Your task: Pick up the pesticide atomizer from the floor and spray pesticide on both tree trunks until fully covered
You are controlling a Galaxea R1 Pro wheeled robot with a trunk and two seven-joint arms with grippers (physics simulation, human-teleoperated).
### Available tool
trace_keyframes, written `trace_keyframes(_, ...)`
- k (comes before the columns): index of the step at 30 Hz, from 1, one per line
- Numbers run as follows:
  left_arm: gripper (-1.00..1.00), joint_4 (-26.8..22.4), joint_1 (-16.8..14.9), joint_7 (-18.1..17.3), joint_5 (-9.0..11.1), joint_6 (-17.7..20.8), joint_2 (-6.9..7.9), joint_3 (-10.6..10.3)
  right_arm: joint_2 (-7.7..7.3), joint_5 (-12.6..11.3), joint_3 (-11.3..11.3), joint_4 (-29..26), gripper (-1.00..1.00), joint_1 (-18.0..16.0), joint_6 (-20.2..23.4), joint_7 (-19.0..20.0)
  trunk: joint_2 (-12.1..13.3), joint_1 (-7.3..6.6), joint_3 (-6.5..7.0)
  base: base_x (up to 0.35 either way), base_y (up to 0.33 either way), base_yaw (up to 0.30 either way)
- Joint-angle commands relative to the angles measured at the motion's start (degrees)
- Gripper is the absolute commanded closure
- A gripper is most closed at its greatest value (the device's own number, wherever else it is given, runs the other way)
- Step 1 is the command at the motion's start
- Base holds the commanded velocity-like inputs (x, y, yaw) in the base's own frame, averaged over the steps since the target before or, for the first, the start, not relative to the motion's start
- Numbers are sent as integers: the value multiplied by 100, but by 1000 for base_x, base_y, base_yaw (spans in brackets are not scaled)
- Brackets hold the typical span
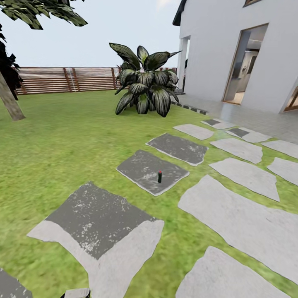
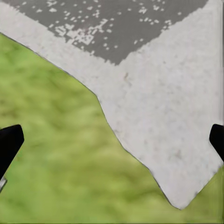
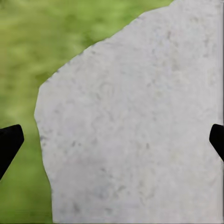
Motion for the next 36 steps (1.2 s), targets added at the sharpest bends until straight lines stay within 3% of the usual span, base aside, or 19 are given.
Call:
trace_keyframes(1, -100, 4, -3, 1, 5, -19, -3, 11, -3, 10, 15, 6, -100, -3, -17, -3, -2, 2, -5, 303, -130, 0)
trace_keyframes(36, -100, 4, -2, 1, 5, -19, -9, 11, -20, 18, 11, 10, -100, -3, -9, -3, -2, 2, -5, 288, -149, 0)
